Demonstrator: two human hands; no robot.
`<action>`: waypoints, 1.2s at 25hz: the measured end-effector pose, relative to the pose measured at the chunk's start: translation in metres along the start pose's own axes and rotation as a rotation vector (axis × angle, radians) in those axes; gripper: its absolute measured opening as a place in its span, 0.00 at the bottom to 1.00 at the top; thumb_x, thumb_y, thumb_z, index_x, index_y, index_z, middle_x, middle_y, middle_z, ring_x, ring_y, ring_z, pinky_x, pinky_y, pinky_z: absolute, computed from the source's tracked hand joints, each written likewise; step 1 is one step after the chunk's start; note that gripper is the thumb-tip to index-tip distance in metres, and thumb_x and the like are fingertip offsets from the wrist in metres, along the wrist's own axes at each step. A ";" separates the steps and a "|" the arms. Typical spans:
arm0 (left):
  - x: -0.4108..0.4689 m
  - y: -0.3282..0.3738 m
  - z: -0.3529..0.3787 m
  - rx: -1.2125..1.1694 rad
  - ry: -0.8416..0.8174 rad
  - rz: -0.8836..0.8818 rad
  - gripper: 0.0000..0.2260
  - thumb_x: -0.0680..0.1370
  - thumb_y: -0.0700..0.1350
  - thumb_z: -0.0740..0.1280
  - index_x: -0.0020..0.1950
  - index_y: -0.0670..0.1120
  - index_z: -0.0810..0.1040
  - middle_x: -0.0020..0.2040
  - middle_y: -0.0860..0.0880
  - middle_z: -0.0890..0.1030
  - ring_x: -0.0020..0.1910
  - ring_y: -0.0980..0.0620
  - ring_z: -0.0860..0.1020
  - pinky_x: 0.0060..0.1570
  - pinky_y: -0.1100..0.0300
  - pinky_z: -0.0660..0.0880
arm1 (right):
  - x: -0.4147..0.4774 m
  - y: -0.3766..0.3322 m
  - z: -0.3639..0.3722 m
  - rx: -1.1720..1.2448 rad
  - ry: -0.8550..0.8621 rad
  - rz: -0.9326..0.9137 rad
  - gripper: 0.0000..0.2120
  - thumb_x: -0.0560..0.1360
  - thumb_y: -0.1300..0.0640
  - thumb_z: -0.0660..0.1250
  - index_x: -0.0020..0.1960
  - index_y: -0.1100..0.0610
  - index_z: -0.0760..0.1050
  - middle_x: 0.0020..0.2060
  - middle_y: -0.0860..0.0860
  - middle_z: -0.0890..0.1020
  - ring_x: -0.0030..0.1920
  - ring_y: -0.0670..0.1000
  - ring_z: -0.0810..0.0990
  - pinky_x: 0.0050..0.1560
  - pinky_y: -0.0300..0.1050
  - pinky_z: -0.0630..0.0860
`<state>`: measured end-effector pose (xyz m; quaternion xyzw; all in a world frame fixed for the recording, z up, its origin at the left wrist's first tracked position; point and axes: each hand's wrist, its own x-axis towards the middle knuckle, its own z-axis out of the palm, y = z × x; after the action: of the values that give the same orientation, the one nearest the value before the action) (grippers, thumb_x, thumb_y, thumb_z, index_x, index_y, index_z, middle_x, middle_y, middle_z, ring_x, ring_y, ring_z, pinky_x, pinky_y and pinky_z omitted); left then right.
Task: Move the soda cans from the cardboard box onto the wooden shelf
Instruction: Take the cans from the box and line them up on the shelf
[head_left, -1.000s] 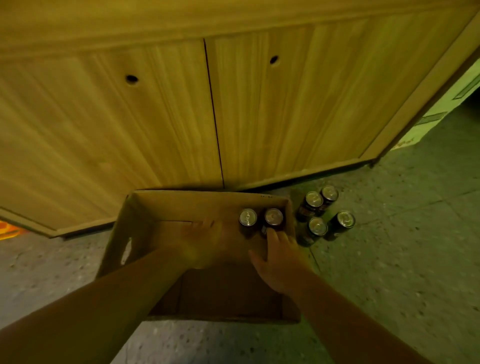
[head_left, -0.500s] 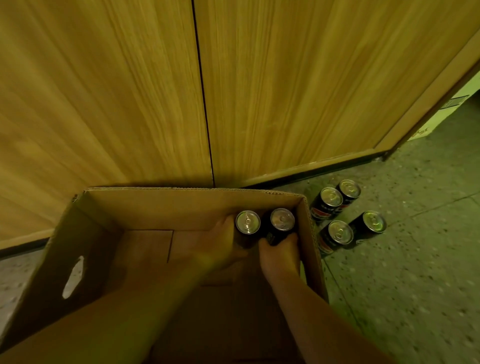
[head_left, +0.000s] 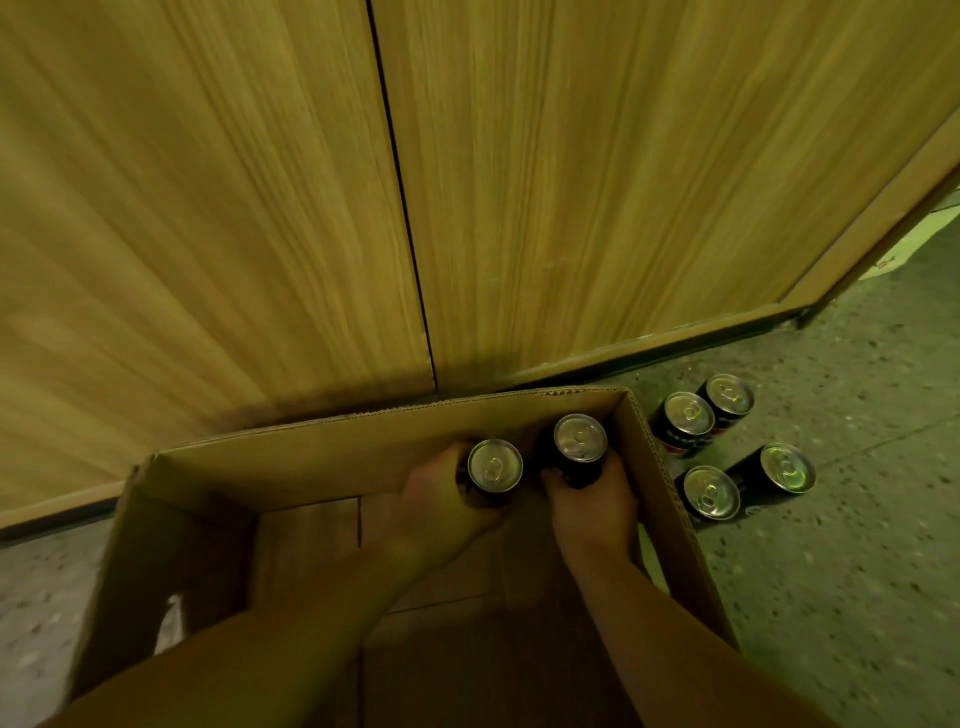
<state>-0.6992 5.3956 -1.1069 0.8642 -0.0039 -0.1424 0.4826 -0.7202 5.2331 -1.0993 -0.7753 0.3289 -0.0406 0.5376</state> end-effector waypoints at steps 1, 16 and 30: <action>-0.010 0.009 -0.016 0.009 0.005 -0.016 0.26 0.65 0.50 0.81 0.61 0.57 0.77 0.53 0.58 0.83 0.53 0.62 0.81 0.49 0.65 0.78 | -0.007 -0.013 -0.010 -0.001 -0.024 -0.009 0.24 0.70 0.57 0.74 0.64 0.50 0.72 0.58 0.50 0.80 0.61 0.54 0.77 0.58 0.50 0.73; -0.219 0.502 -0.332 0.029 0.087 0.026 0.27 0.66 0.43 0.80 0.57 0.62 0.72 0.51 0.63 0.78 0.50 0.64 0.77 0.46 0.67 0.78 | -0.185 -0.487 -0.320 -0.009 -0.372 -0.296 0.29 0.65 0.57 0.78 0.62 0.48 0.72 0.53 0.46 0.80 0.54 0.48 0.80 0.46 0.46 0.79; -0.263 0.829 -0.513 0.037 0.372 0.161 0.24 0.67 0.47 0.79 0.60 0.53 0.76 0.51 0.60 0.79 0.48 0.61 0.79 0.43 0.68 0.73 | -0.233 -0.855 -0.466 0.006 -0.397 -0.645 0.31 0.64 0.59 0.79 0.65 0.54 0.72 0.53 0.48 0.79 0.53 0.49 0.79 0.48 0.45 0.75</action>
<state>-0.7148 5.4180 -0.0970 0.8811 0.0135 0.0587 0.4691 -0.6972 5.1615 -0.1010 -0.8303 -0.0428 -0.0574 0.5526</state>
